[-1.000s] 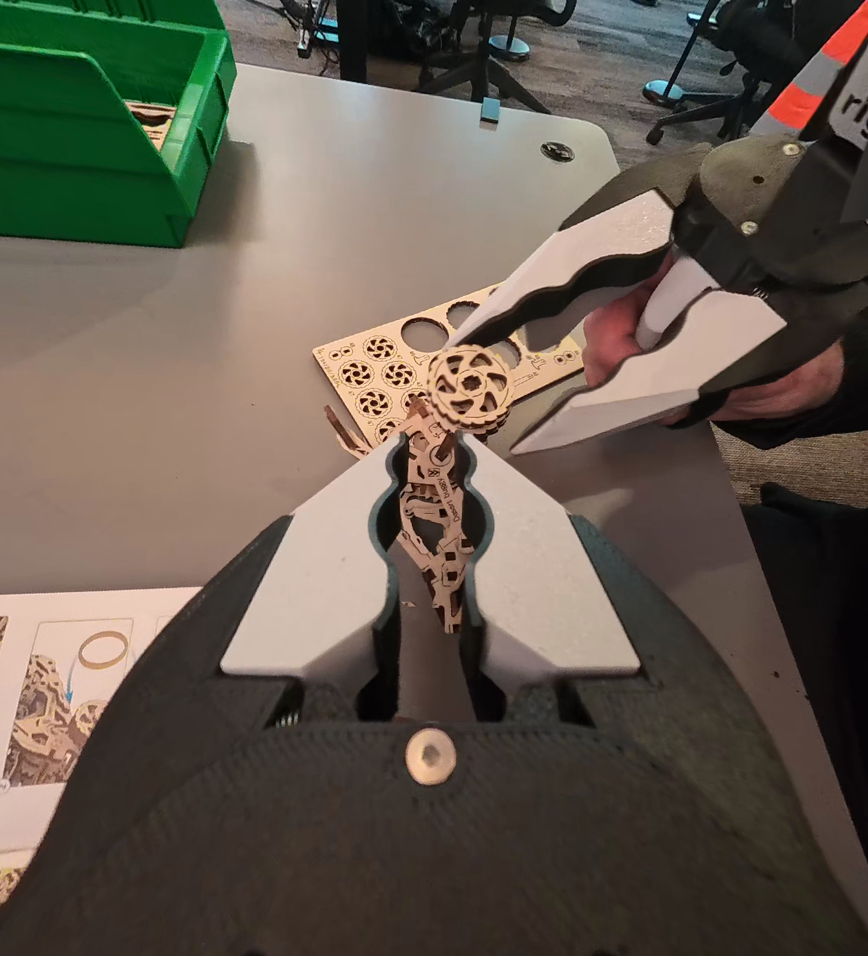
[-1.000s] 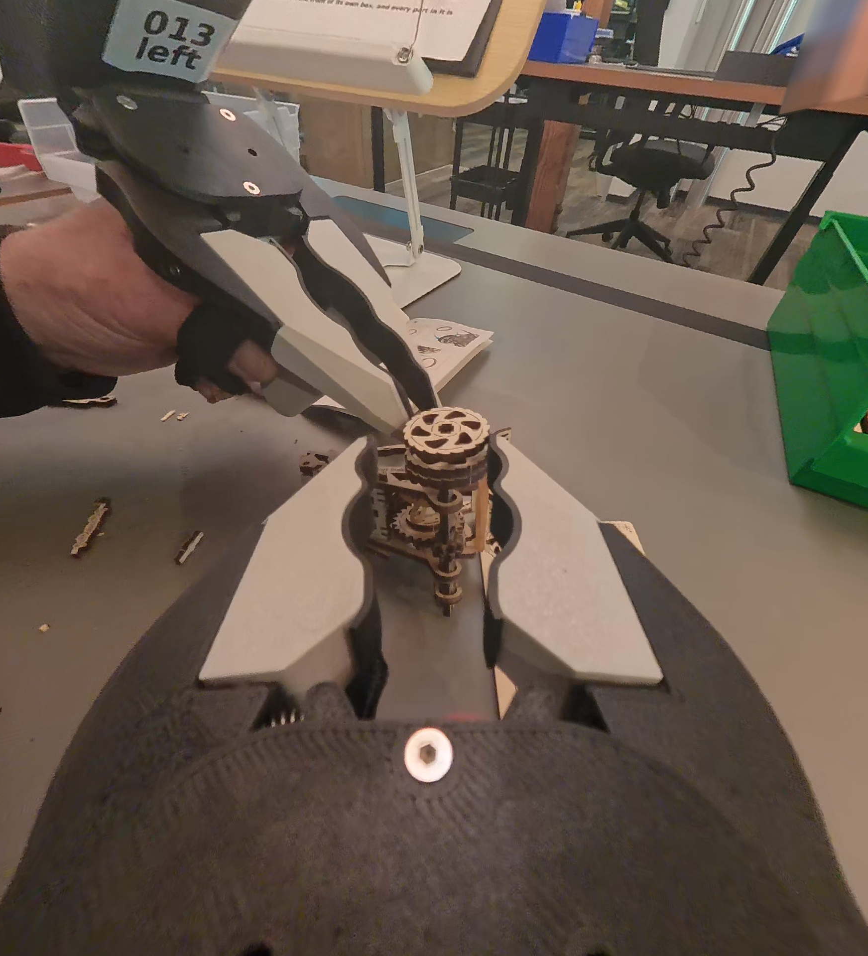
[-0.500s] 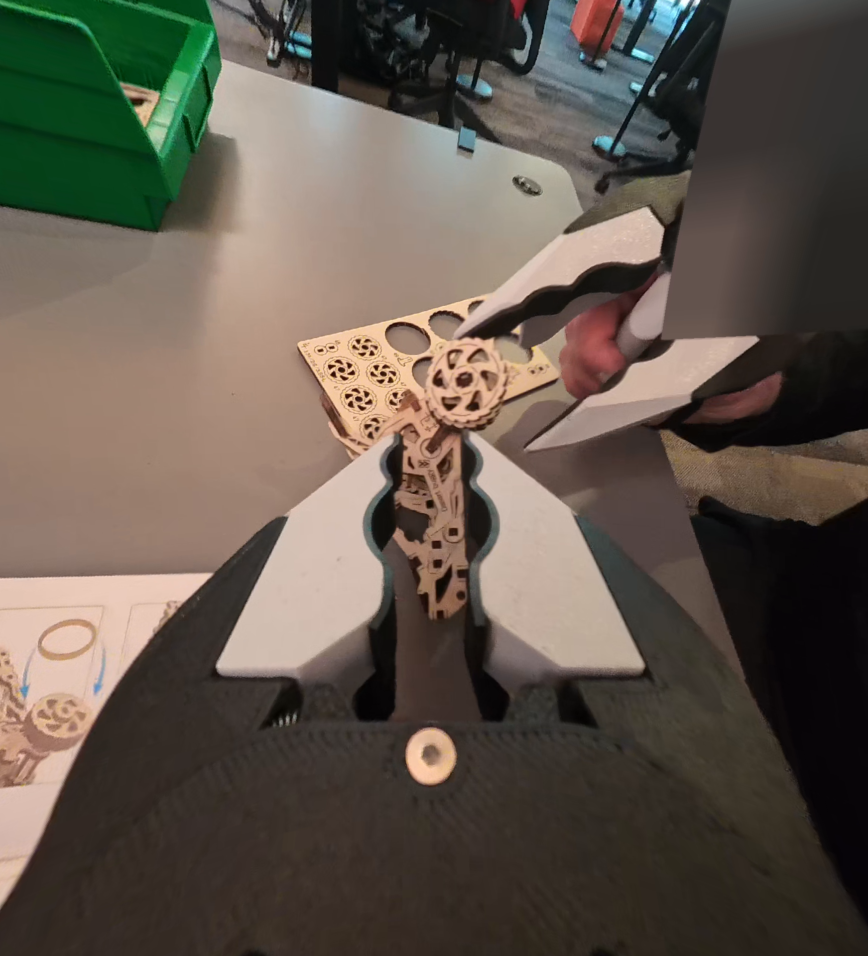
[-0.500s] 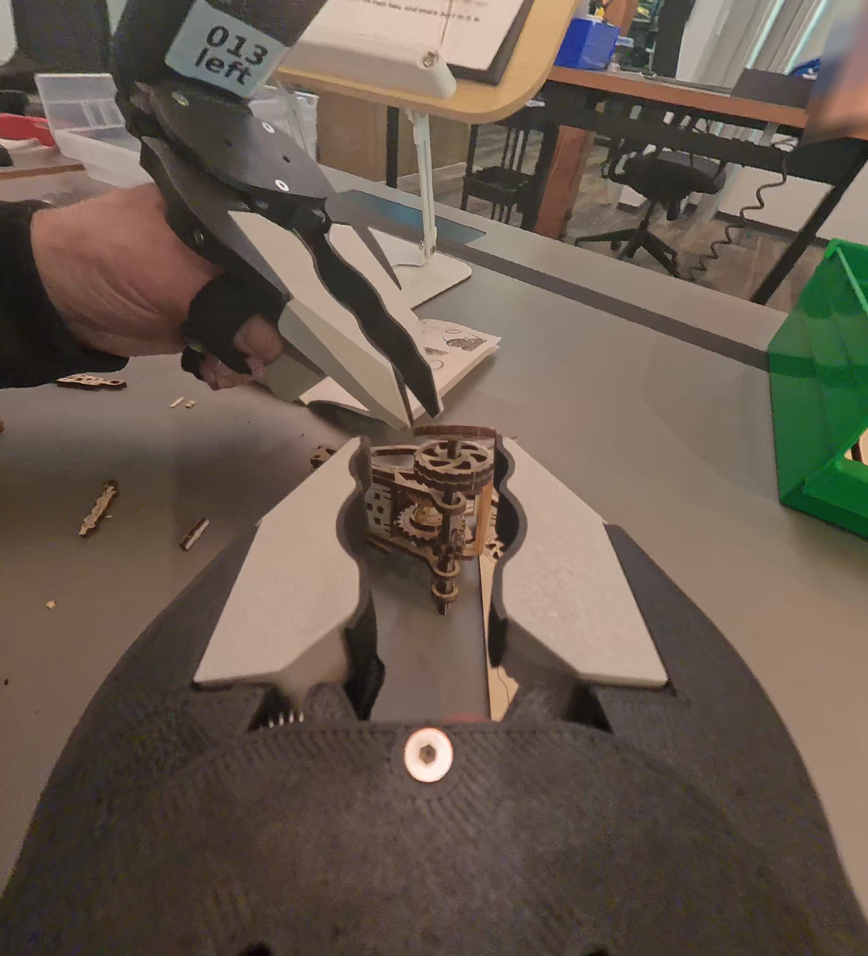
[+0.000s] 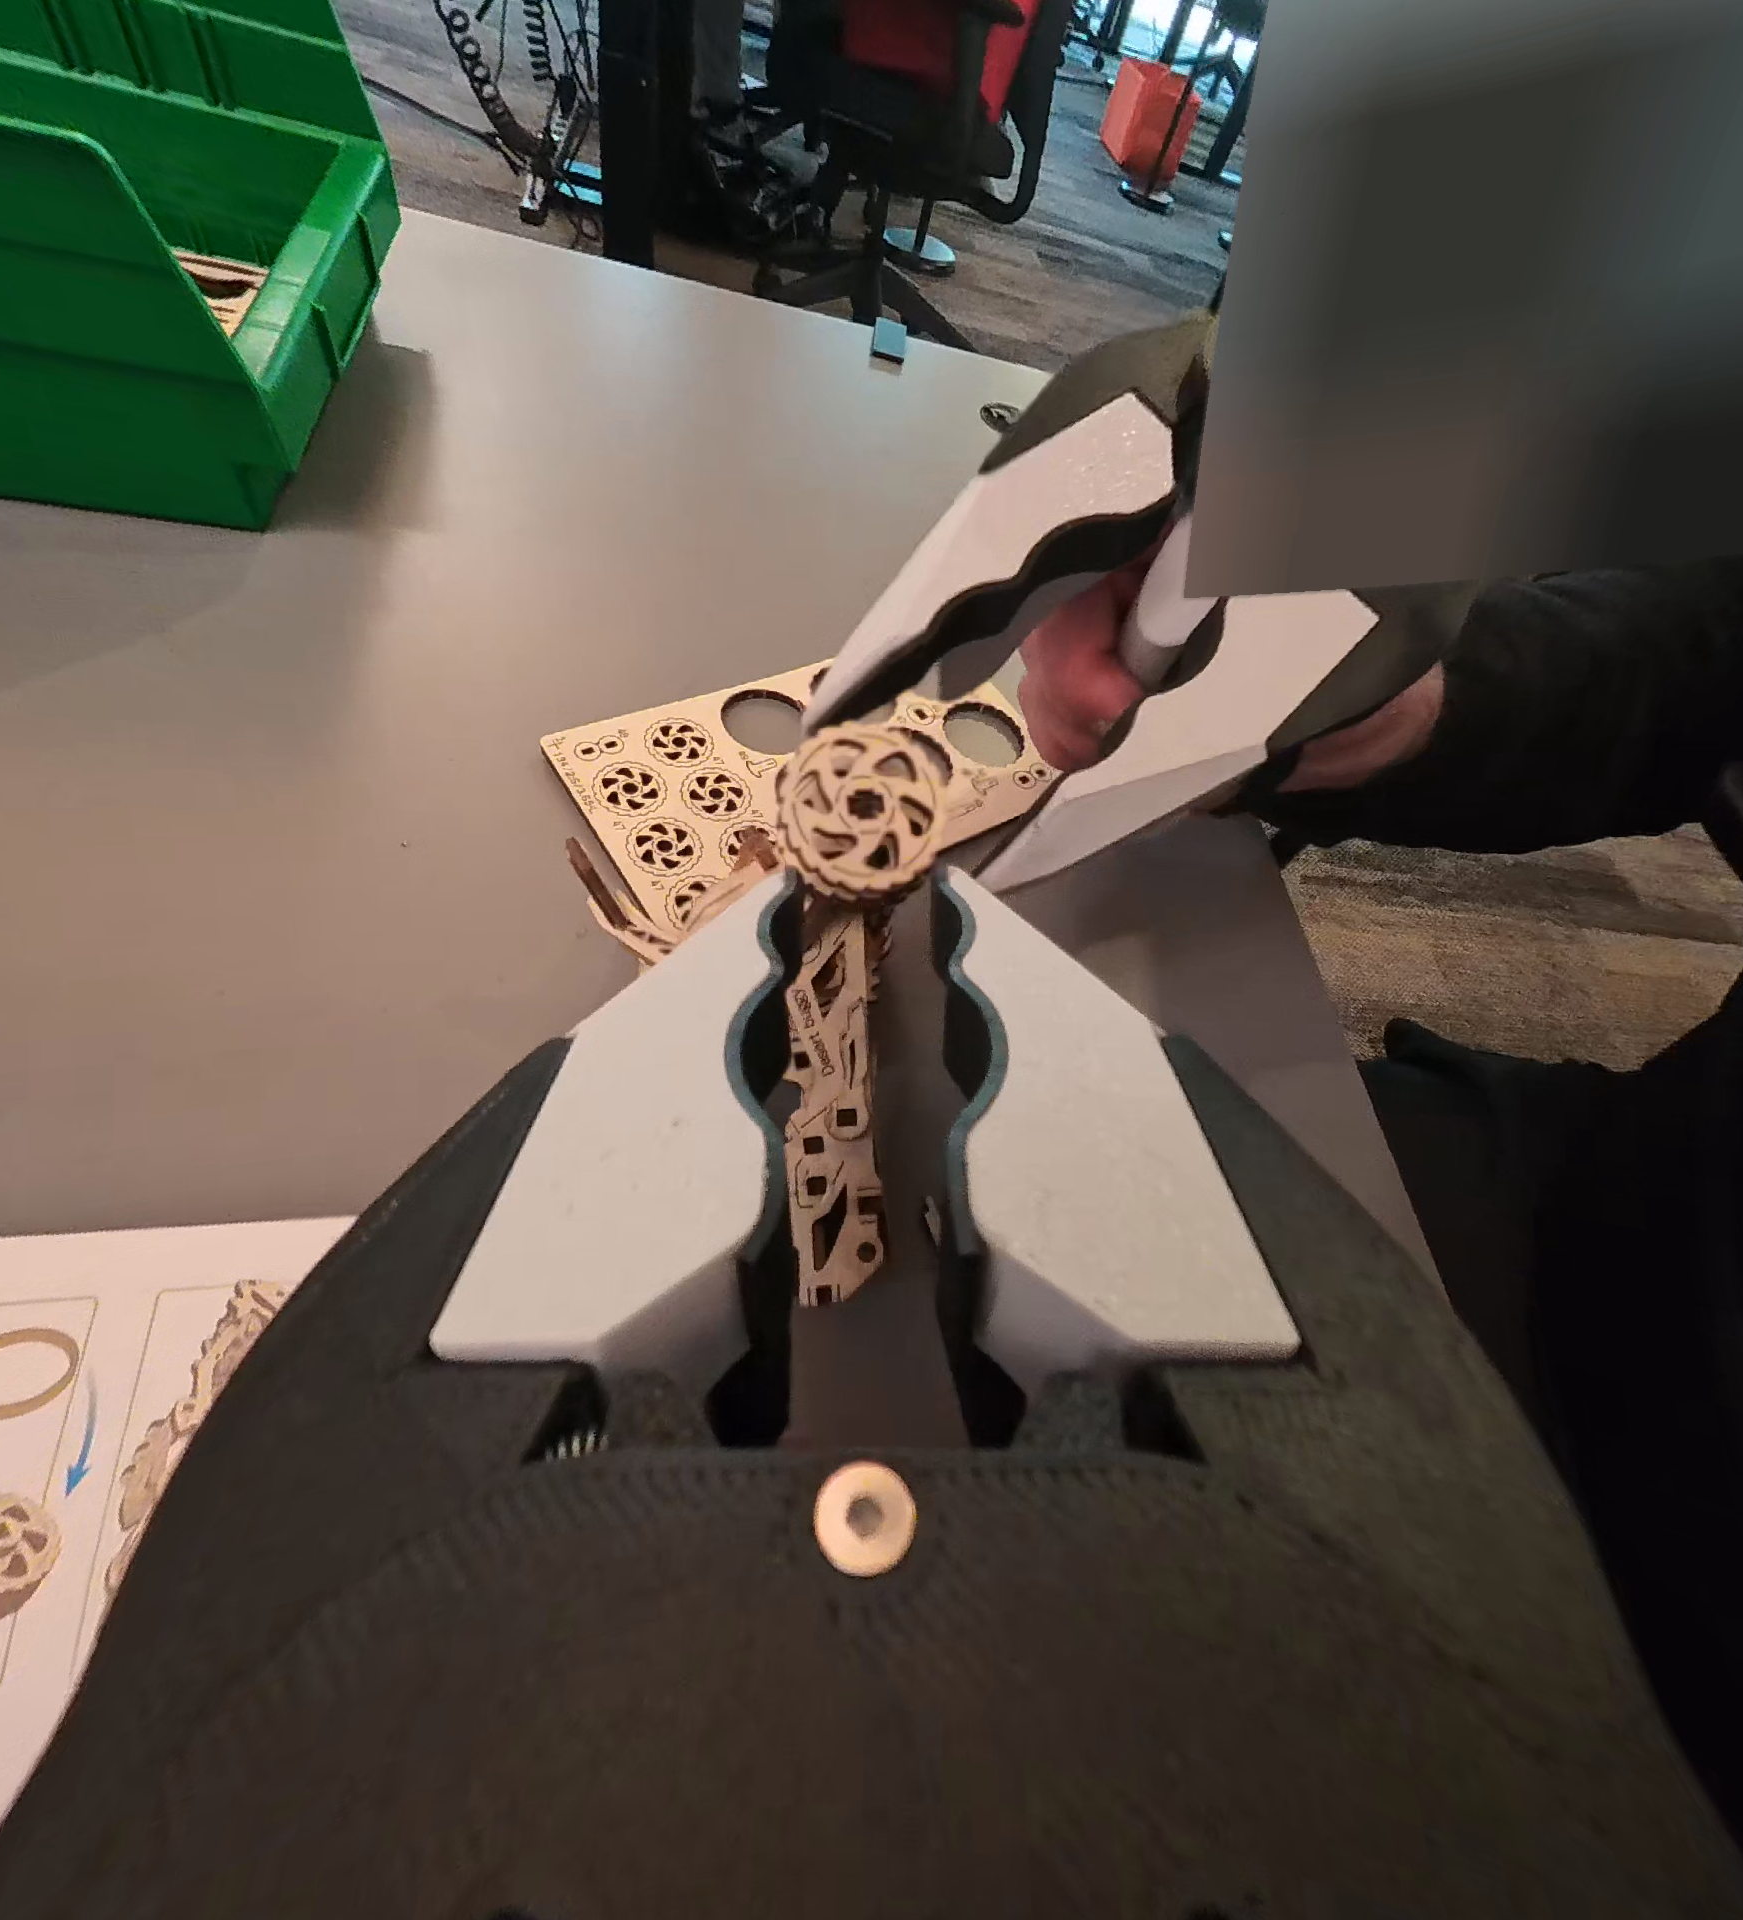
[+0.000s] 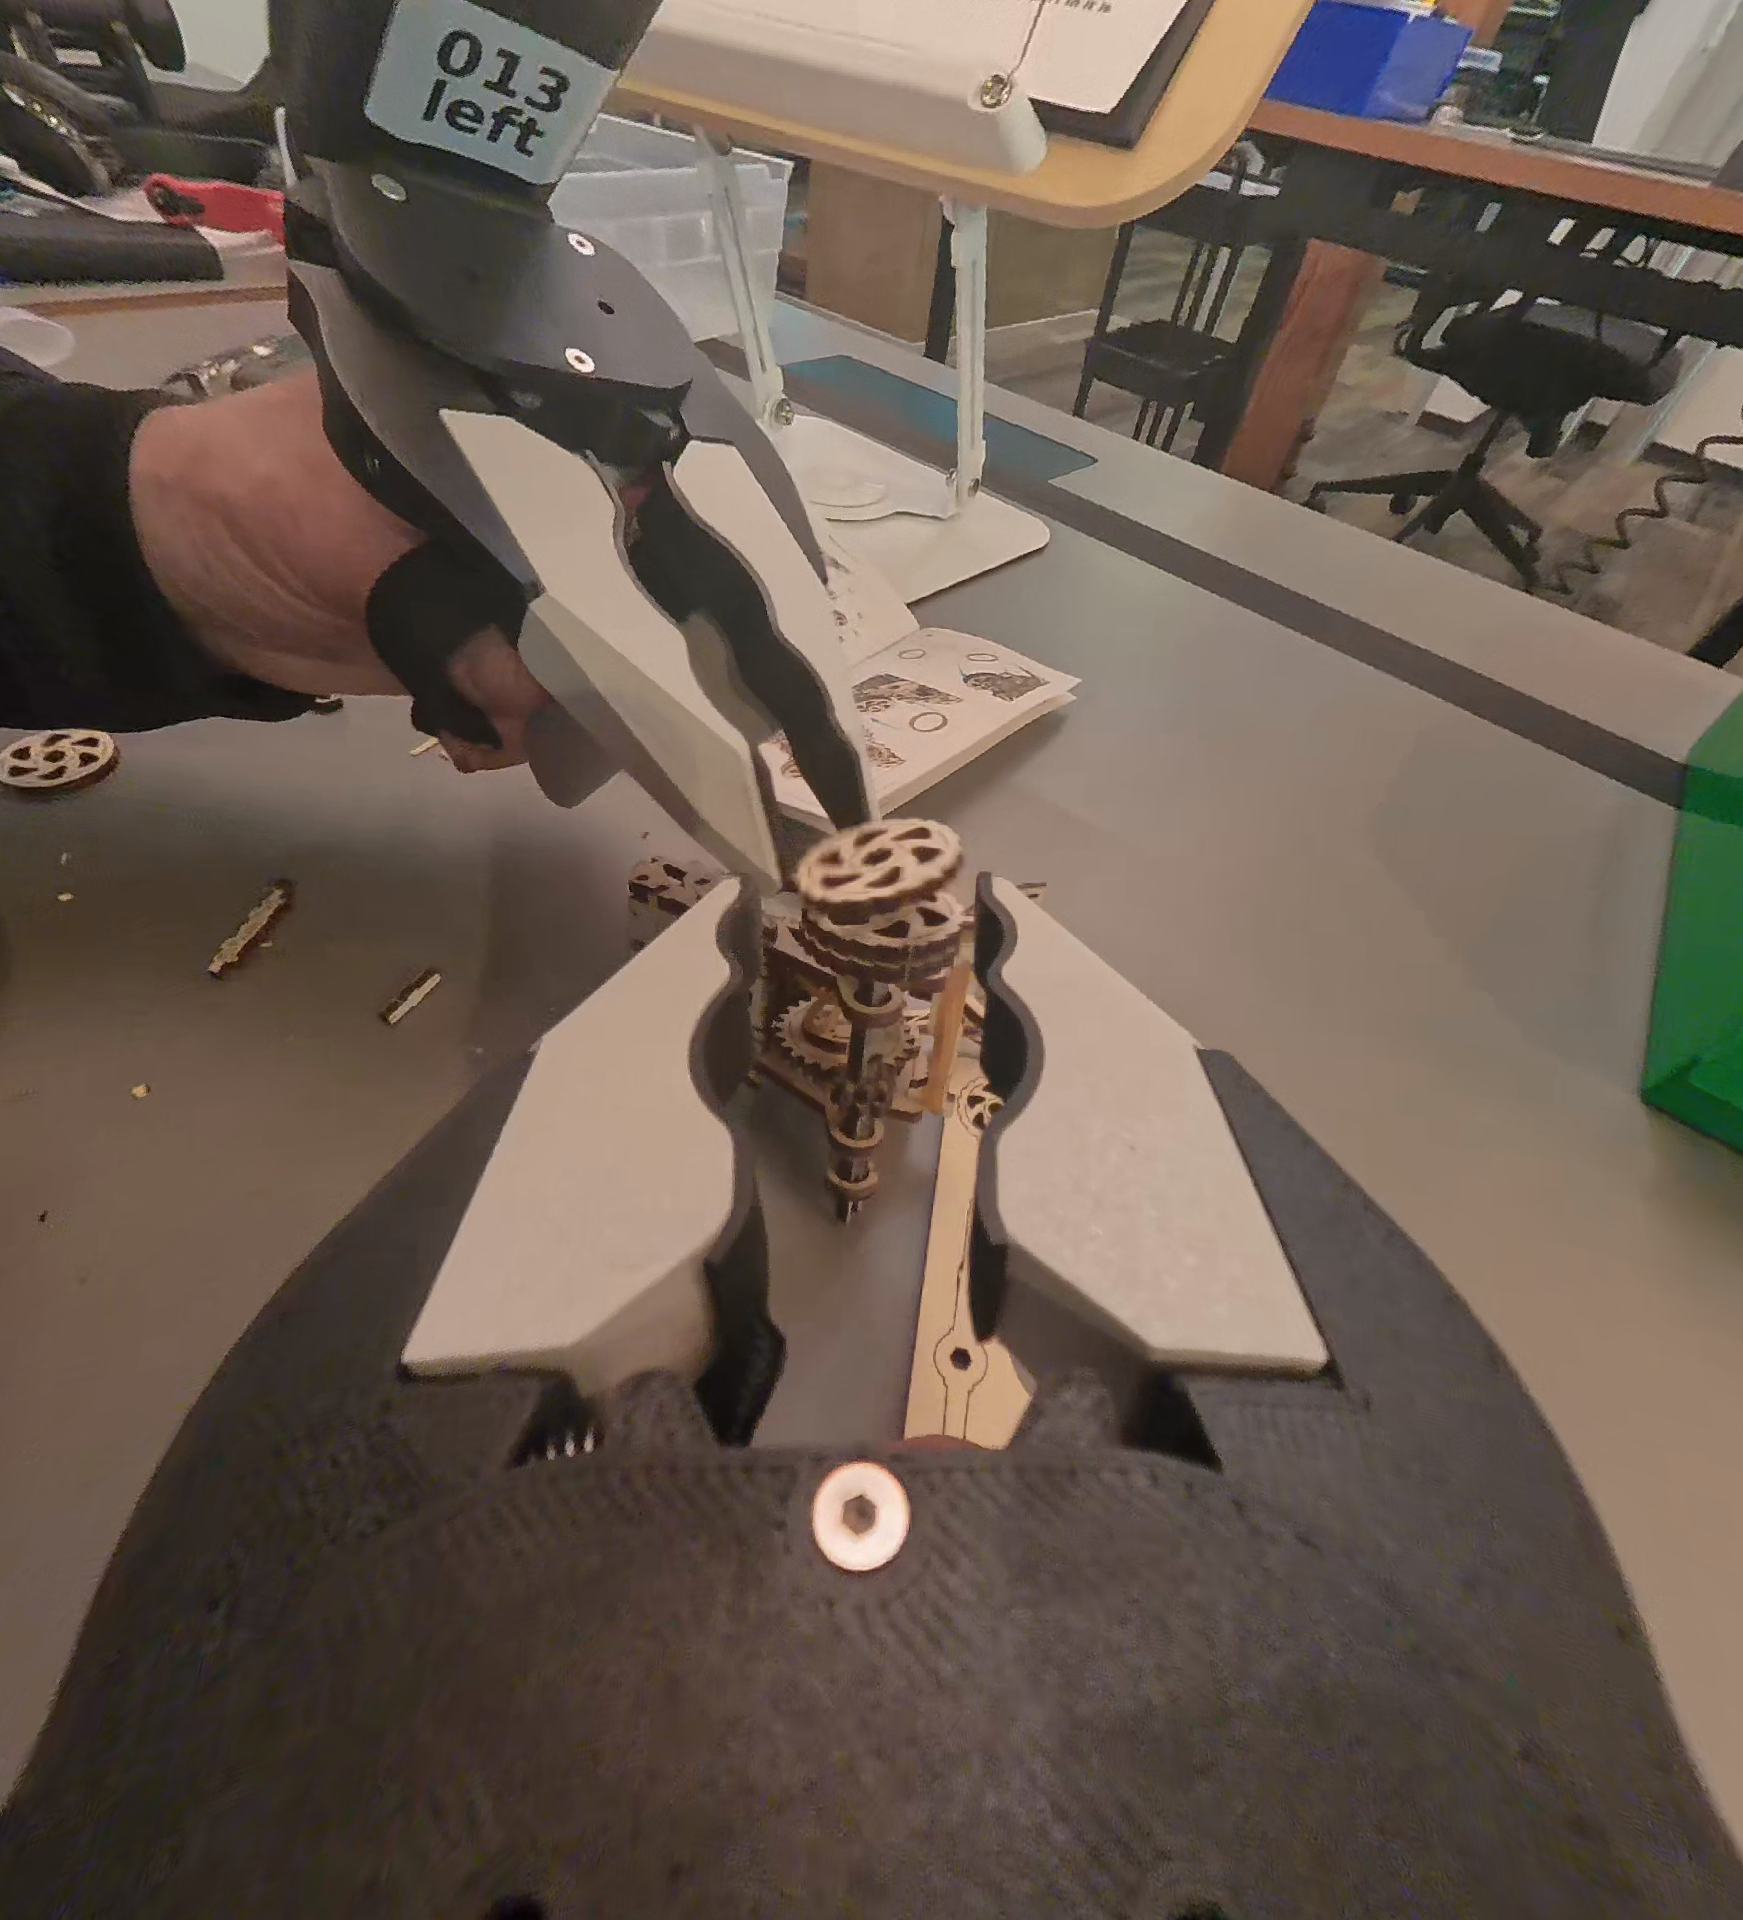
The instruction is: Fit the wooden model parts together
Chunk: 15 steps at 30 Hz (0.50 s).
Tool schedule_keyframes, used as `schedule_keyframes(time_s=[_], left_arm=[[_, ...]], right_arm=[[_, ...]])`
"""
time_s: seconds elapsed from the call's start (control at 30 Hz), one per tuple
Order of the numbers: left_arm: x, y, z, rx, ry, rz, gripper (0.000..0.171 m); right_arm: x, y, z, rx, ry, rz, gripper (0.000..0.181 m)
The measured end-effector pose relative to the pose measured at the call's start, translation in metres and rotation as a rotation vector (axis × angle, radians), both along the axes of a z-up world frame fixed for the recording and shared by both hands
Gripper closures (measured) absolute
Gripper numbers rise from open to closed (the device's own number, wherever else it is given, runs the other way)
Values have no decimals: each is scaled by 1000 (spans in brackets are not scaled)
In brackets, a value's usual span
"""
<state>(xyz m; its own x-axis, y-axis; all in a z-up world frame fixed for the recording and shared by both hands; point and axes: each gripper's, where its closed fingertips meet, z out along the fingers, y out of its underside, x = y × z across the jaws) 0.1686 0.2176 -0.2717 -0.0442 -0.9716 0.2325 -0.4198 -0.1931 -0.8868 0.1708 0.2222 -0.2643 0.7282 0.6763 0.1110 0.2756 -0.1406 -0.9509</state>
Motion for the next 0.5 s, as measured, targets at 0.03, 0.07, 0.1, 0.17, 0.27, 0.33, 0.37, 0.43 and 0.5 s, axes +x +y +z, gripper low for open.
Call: schedule_keyframes(time_s=[0.03, 0.07, 0.1, 0.17, 0.27, 0.33, 0.37, 0.43, 0.5], left_arm=[[-1, 0, -1, 6, 4, 3, 150], [-2, 1, 2, 20, -7, 6, 149], [-2, -1, 4, 29, -21, 1, 150], [-2, -2, 0, 38, 11, 0, 149], [0, -1, 1, 44, -1, 8, 149], [1, -1, 0, 59, 7, 10, 150], [2, -1, 0, 68, 12, 13, 150], [3, -1, 0, 78, 14, 11, 151], [3, -1, 0, 90, 18, 13, 153]], right_arm=[[0, 0, 2, 11, 6, 5, 141], [-1, -2, 5, 21, 12, 17, 140], [-2, -3, 5, 22, 8, 31, 140], [-2, -2, 6, 32, -14, 35, 143], [-3, -3, 11, 38, 6, 53, 145], [-2, -2, 10, 31, -7, 52, 146], [-3, -2, 10, 26, 1, 56, 146], [-2, -1, 9, 14, 27, 55, 147], [0, 0, 8, -12, 54, 59, 149]])
